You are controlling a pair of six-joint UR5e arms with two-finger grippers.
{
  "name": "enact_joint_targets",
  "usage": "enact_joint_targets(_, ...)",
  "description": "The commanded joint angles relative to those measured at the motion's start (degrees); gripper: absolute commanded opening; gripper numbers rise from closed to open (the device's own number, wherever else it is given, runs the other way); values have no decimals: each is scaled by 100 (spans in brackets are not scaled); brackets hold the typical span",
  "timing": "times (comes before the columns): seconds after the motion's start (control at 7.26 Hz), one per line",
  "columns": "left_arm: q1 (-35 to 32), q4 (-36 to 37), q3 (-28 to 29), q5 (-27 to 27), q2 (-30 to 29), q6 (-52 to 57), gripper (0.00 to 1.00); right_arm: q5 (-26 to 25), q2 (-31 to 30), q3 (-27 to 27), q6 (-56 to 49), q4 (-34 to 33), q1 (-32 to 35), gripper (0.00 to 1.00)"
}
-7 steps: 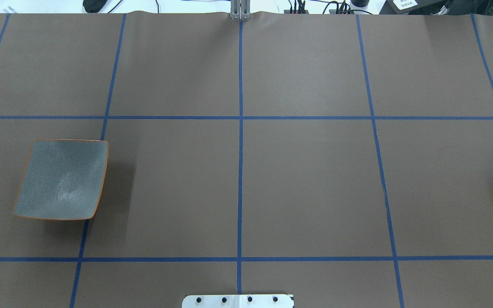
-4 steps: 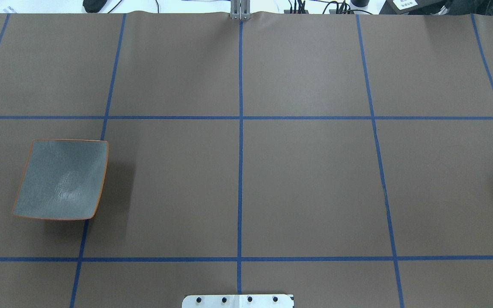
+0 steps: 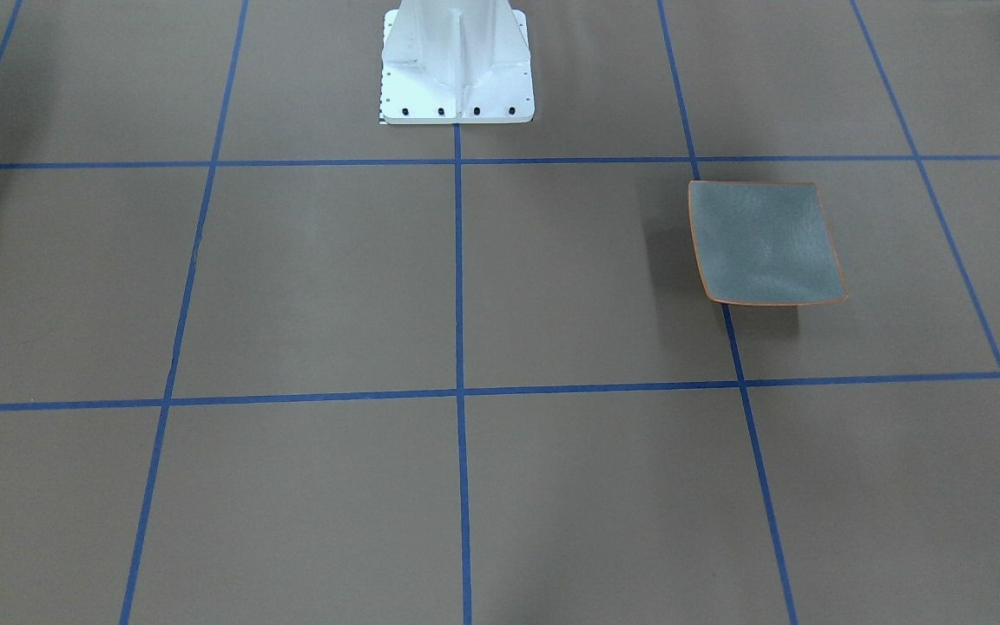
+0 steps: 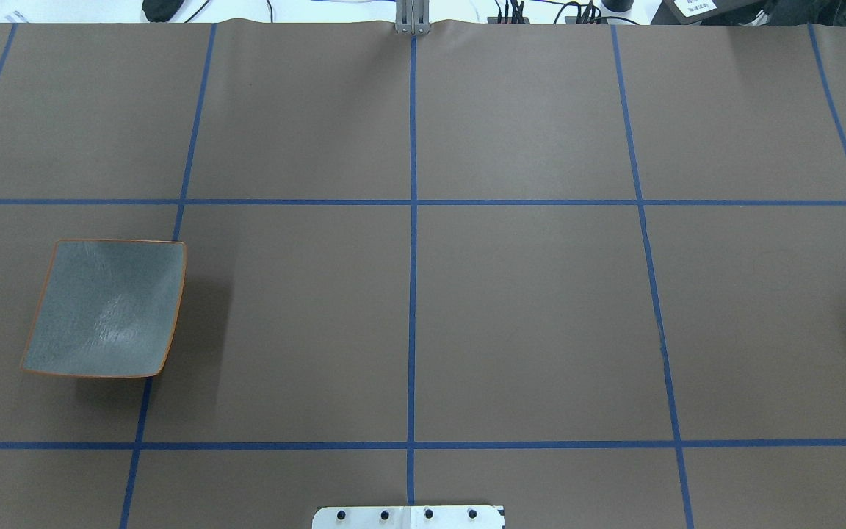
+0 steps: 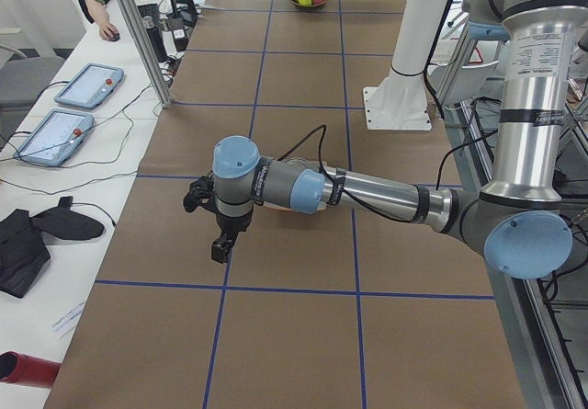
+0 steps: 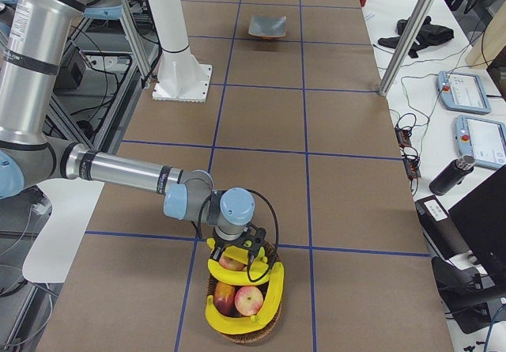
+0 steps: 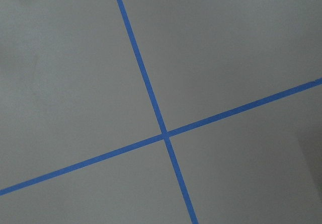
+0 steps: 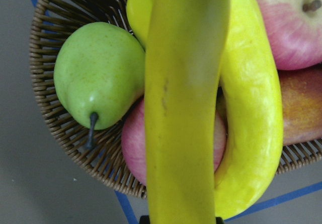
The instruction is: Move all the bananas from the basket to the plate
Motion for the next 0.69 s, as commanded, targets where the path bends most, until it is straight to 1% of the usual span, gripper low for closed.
enact_joint_targets(0.0,0,0,9,0,9,-1,100,-35,-55,620,-1,-40,179,0)
enact_joint_targets(0.14,9,9,52,0,9,-1,100,-35,75,849,-1,-40,468,0)
enact_joint_targets(0.28,35,9,105,0,-17,-71,100,-44,364,912,-1,-40,323,0)
enact_joint_targets(0.41,35,-43,218,-9,-226,-828,100,-35,863,921,-1,-170,130,0)
enact_joint_targets(0.55,131,-279,237,-9,-368,-1402,100,-44,1703,921,-1,-981,-125,0)
